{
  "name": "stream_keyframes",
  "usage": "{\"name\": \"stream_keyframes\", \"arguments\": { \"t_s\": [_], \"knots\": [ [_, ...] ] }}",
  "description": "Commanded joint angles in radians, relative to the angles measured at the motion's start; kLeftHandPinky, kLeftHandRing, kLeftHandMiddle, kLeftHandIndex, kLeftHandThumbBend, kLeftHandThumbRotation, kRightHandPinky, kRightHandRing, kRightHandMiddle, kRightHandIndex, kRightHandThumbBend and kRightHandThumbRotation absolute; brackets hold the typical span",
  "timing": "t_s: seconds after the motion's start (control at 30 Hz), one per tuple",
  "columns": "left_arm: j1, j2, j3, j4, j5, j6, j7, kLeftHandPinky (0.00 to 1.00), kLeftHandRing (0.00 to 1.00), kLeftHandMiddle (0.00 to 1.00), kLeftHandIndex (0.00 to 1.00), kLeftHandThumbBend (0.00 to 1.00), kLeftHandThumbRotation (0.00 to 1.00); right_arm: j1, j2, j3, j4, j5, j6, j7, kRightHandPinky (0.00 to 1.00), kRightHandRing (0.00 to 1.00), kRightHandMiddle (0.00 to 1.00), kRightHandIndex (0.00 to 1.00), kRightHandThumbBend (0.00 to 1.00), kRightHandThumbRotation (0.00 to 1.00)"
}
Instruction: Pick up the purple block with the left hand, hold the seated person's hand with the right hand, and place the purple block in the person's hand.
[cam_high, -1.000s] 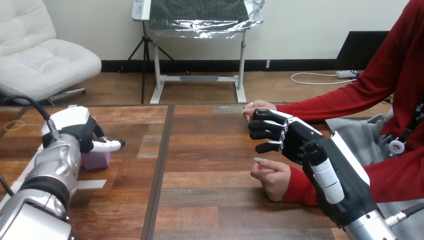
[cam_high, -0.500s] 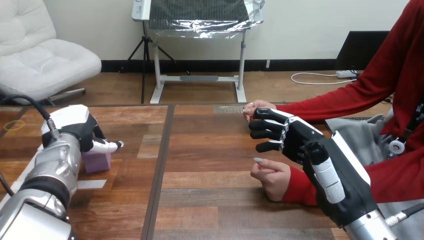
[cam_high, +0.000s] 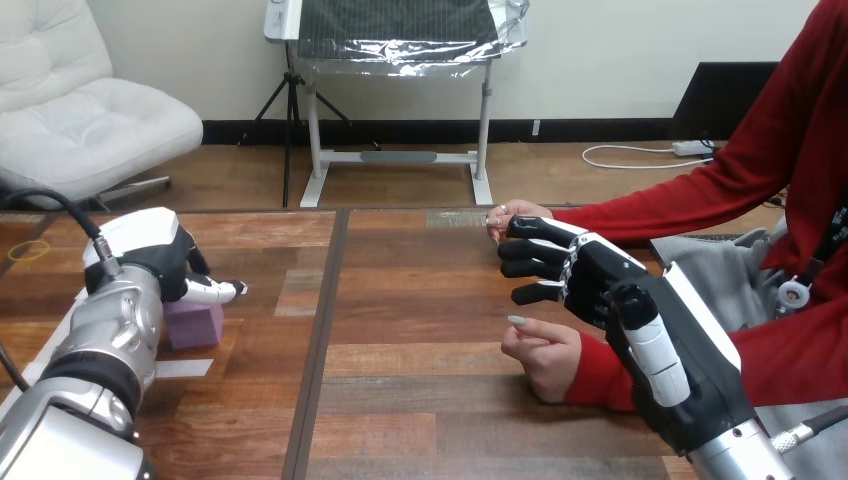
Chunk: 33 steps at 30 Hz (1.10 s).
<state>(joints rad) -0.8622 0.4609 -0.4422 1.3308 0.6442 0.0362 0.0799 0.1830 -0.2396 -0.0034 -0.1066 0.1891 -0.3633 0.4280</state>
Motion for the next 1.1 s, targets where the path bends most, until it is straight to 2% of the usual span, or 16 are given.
{"name": "stream_keyframes", "arguments": {
  "t_s": [0.0, 0.2, 0.4, 0.5, 0.73, 1.07],
  "knots": [
    [-0.078, 0.001, 0.012, -0.018, -0.007, -0.002, 0.021, 0.58, 0.65, 0.66, 0.69, 0.53, 0.47, -0.048, -0.001, -0.009, -0.03, 0.009, -0.021, 0.001, 0.7, 0.78, 0.79, 0.81, 0.87, 1.0],
    [-0.074, 0.002, 0.019, -0.018, -0.018, -0.01, 0.036, 0.61, 0.67, 0.68, 0.72, 0.55, 0.46, -0.048, -0.001, -0.009, -0.028, 0.01, -0.021, 0.002, 0.7, 0.78, 0.79, 0.81, 0.88, 1.0],
    [-0.071, 0.001, 0.033, -0.023, -0.029, -0.018, 0.058, 0.6, 0.64, 0.66, 0.69, 0.57, 0.43, -0.047, 0.0, -0.01, -0.03, 0.01, -0.015, -0.002, 0.7, 0.78, 0.79, 0.81, 0.88, 1.0],
    [-0.067, 0.001, 0.038, -0.025, -0.032, -0.028, 0.075, 0.57, 0.62, 0.64, 0.66, 0.57, 0.41, -0.046, 0.0, -0.01, -0.03, 0.006, -0.015, -0.004, 0.7, 0.78, 0.78, 0.81, 0.88, 1.0],
    [-0.062, 0.001, 0.049, -0.025, -0.039, -0.045, 0.109, 0.49, 0.5, 0.52, 0.52, 0.58, 0.37, -0.043, -0.001, -0.01, -0.036, 0.001, -0.004, -0.009, 0.7, 0.78, 0.78, 0.81, 0.87, 1.0],
    [-0.06, 0.001, 0.056, -0.023, -0.054, -0.061, 0.132, 0.43, 0.43, 0.46, 0.47, 0.58, 0.35, -0.047, 0.0, -0.01, -0.025, -0.002, -0.019, -0.006, 0.7, 0.78, 0.79, 0.81, 0.86, 1.0]
  ]
}}
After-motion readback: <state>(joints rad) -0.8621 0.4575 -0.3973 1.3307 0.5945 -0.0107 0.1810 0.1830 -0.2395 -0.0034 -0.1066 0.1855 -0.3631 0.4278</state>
